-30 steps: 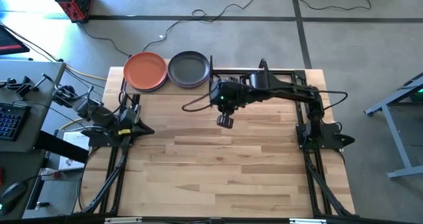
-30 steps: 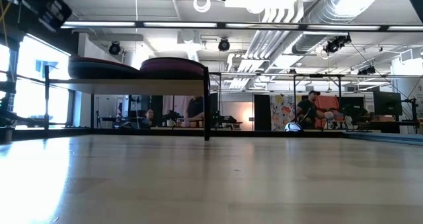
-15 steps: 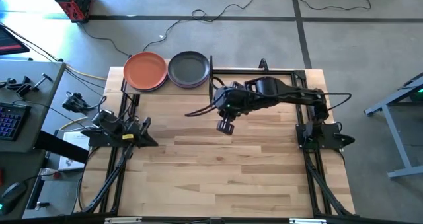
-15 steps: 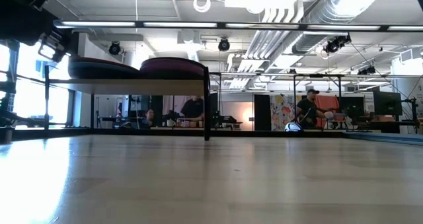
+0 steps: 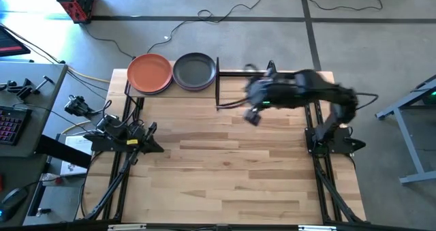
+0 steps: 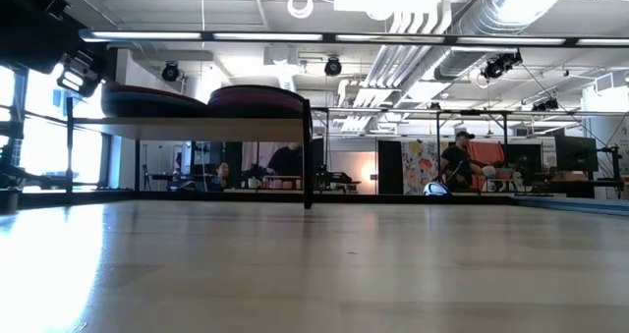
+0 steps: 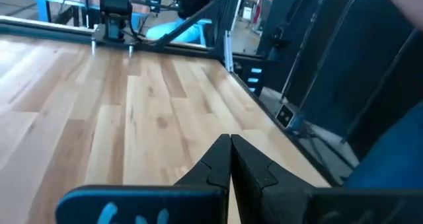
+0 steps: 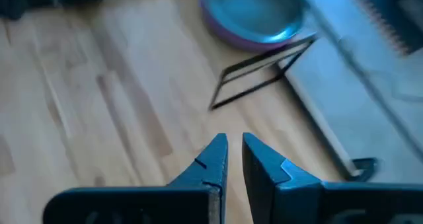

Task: Place and stack plates onto a shelf
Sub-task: Return to Home Position

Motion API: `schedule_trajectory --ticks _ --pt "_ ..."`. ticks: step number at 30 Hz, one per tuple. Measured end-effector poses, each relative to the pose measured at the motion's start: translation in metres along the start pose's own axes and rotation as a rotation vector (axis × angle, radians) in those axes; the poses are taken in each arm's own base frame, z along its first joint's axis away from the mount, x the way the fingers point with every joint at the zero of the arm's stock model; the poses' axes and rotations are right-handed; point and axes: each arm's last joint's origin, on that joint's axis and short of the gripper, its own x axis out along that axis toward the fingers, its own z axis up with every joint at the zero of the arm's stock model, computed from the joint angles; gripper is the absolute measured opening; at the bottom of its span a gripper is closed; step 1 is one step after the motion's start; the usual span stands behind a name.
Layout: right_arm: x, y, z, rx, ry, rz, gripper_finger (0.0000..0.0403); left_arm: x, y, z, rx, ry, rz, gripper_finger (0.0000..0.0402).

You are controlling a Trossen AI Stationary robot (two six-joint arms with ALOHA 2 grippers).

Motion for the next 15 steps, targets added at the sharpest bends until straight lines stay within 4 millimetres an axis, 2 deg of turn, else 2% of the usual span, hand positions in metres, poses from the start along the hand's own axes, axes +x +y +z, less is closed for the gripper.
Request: schedule_trajectory --ticks 4,9,12,15 --pt "-0.057 -0.025 -0.017 0.018 -0.140 0.015 0.0024 0.000 0.000 0.000 -0.055 -0.003 0.001 0.0000" --pt "-0.131 -0.069 -0.055 0.060 -0.334 0.085 0.0024 0.000 0.001 0.000 -0.112 -0.013 0.037 0.0000" --pt "-0.151 -0.092 -0.084 0.073 -0.403 0.059 0.0024 0.000 0.002 0.001 -0.140 -0.024 0.072 0.0000" --pt "-0.149 -0.109 -0.121 0.137 -0.414 0.038 0.0024 0.000 0.002 0.001 -0.127 -0.025 0.073 0.0000"
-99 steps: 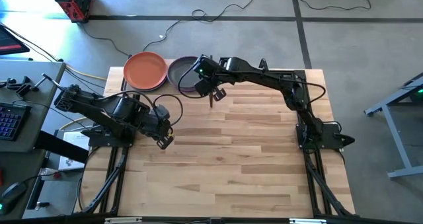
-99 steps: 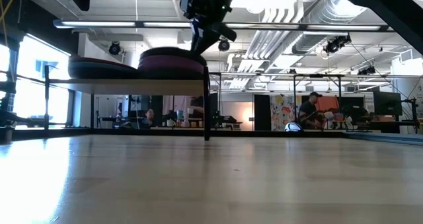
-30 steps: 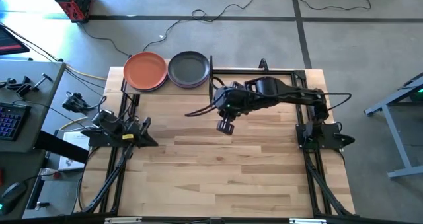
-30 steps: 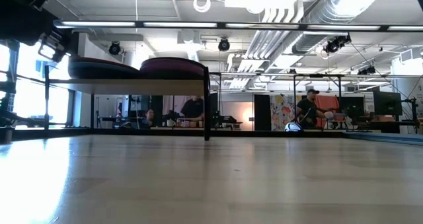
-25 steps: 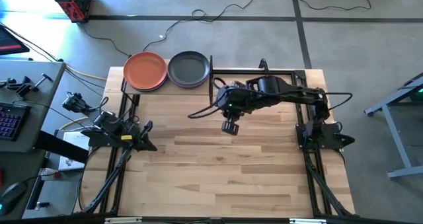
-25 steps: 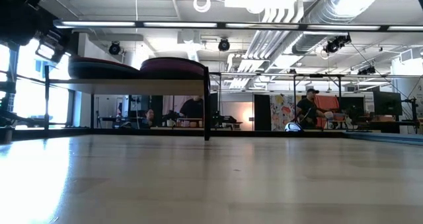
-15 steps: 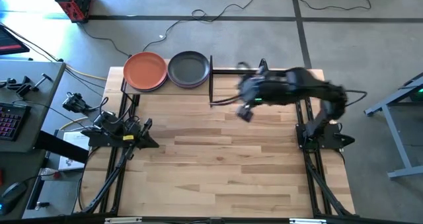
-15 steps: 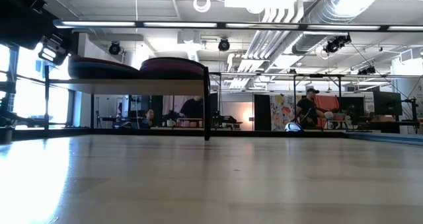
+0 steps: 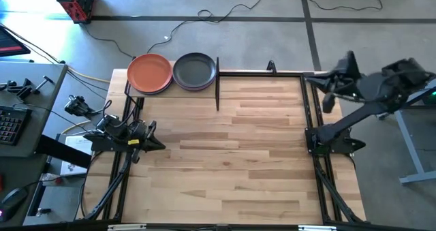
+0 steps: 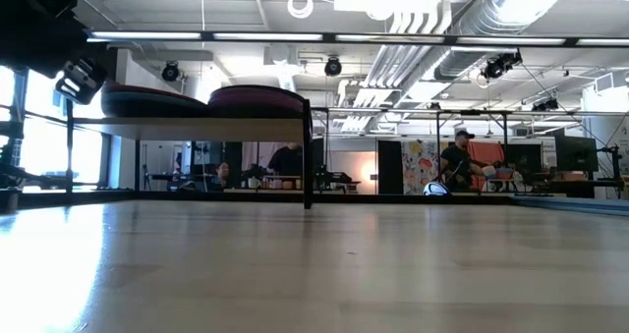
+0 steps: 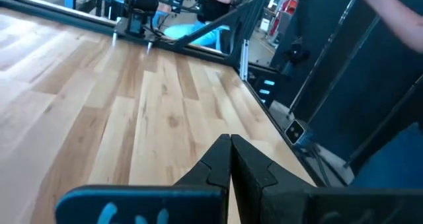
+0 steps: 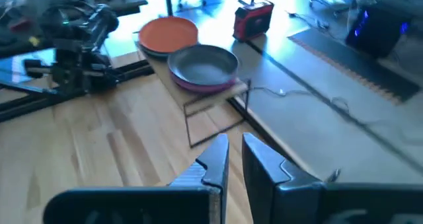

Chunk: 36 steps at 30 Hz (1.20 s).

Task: Place and stack plates onto a shelf
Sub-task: Return to Home Position

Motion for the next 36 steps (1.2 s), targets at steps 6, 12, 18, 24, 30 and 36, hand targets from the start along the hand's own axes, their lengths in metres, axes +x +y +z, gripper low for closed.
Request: schedule_trajectory --ticks 6,12,18,24,30,36 --pt "0.023 -0.008 -0.080 0.151 -0.059 0.079 0.0024 0.000 0.000 0.000 -0.074 -0.001 -0.001 0.0000" --pt "0.062 0.016 -0.140 0.145 -0.205 0.308 0.0024 0.000 0.000 0.000 -0.162 -0.001 -0.001 0.0000" --pt "0.091 0.033 -0.190 0.149 -0.287 0.565 0.0024 0.000 0.000 0.000 -0.090 -0.001 -0.001 0.0000" --pt "0.105 0.042 -0.217 0.141 -0.434 0.737 0.0024 0.000 0.000 0.000 -0.013 -0.001 -0.001 0.0000" --pt "0.124 0.048 -0.252 0.116 -0.377 0.753 0.0024 0.000 0.000 0.000 0.036 -0.005 0.006 0.0000" --pt "0.139 0.049 -0.283 0.128 -0.295 0.771 0.0024 0.000 0.000 0.000 0.002 -0.006 0.010 0.0000"
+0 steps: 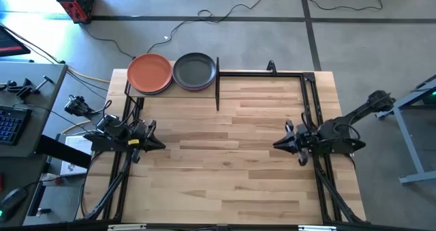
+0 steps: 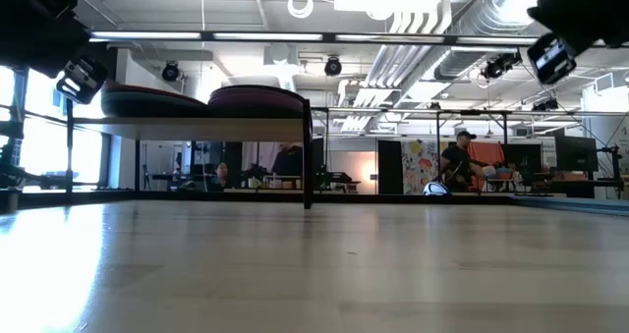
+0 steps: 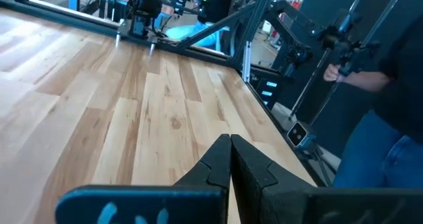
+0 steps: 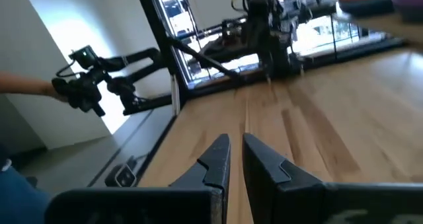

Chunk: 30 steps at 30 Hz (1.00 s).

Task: Place and stack plates onto a shelf
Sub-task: Return to Home Position

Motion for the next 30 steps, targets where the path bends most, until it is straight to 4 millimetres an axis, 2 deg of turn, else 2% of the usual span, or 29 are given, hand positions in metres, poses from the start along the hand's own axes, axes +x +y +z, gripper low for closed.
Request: schedule_trajectory --ticks 3,9,15,30 --pt "-0.001 -0.004 -0.012 0.036 0.007 0.003 0.0024 0.000 0.000 0.000 0.003 0.000 0.000 0.0000" --pt "-0.003 -0.007 -0.023 0.046 -0.001 0.053 0.0024 0.000 0.000 0.000 -0.005 0.000 0.000 0.0001" --pt "-0.004 -0.011 -0.040 0.014 0.124 0.087 0.0024 0.000 0.000 0.000 -0.005 0.000 0.000 0.0001" --pt "-0.006 -0.015 -0.052 -0.063 0.247 0.063 0.0024 0.000 0.000 0.000 -0.006 0.000 -0.001 0.0001"
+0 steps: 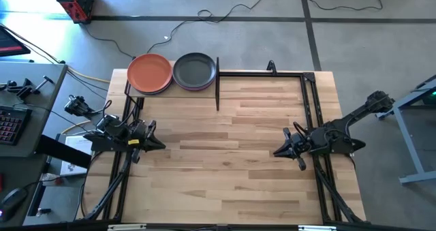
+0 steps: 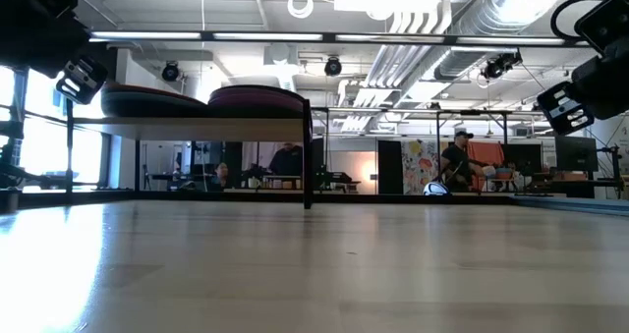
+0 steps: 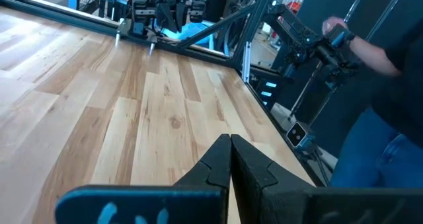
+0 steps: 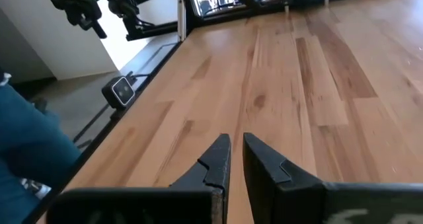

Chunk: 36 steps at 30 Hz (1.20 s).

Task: Place and stack plates onto a shelf
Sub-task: Return to Home Position

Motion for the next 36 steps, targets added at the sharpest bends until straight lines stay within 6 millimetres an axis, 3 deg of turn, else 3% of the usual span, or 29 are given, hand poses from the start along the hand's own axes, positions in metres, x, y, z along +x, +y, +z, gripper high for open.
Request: schedule_trajectory --ticks 10,21,36 --pt "-0.001 0.000 0.000 0.001 -0.006 0.002 0.0024 0.000 0.000 0.001 -0.002 -0.004 0.001 0.0001" --pt "-0.020 -0.005 0.019 0.054 -0.255 0.011 0.0024 0.001 0.012 0.005 -0.019 -0.050 0.132 0.0001" --pt "-0.026 -0.033 0.029 0.089 -0.386 -0.268 0.0024 0.000 0.030 0.011 -0.045 -0.120 0.332 0.0000"
